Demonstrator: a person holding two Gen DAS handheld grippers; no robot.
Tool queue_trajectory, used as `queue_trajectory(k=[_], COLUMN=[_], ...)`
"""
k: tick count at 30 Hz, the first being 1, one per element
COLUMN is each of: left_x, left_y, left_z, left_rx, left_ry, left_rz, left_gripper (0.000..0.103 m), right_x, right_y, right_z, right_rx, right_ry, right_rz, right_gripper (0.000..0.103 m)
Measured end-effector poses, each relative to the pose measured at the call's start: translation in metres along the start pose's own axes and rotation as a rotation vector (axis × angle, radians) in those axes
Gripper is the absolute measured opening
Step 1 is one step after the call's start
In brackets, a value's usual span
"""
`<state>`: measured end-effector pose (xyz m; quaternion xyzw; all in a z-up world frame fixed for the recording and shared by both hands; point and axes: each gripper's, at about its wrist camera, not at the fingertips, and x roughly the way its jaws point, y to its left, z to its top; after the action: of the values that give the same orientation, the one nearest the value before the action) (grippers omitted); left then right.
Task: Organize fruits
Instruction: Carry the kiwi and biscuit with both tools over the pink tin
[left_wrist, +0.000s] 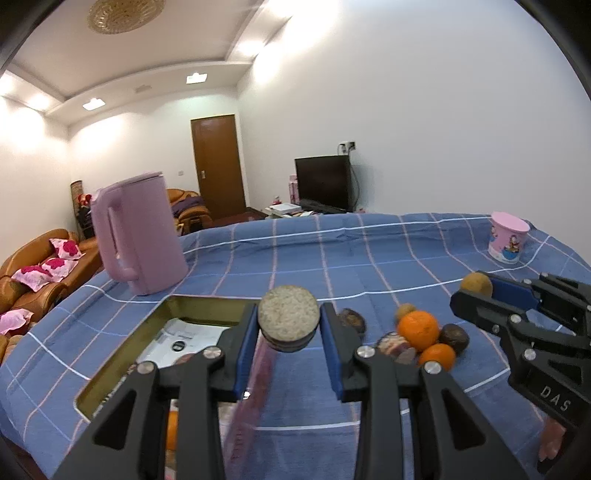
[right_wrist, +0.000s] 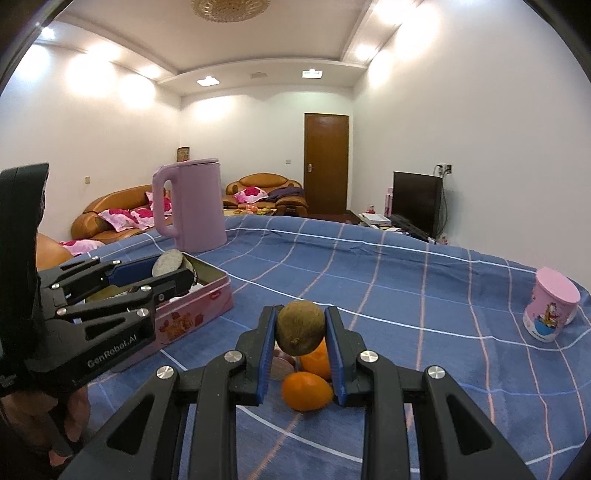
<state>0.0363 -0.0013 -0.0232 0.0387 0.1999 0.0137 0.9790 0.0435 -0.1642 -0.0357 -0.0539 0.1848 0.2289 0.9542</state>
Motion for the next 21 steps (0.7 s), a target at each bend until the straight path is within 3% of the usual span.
queue_trajectory(k=[21], left_x=[0.006], left_y=[0.06], left_z=[-0.004], left_rx=[-0.048], left_ry=[0.062], left_rz=[0.103], left_gripper=[0.035], right_x=[0.029], right_y=[0.057], right_z=[0.031], right_rx=[-0.078], right_ry=[0.001], right_rz=[0.122], right_gripper=[0.028])
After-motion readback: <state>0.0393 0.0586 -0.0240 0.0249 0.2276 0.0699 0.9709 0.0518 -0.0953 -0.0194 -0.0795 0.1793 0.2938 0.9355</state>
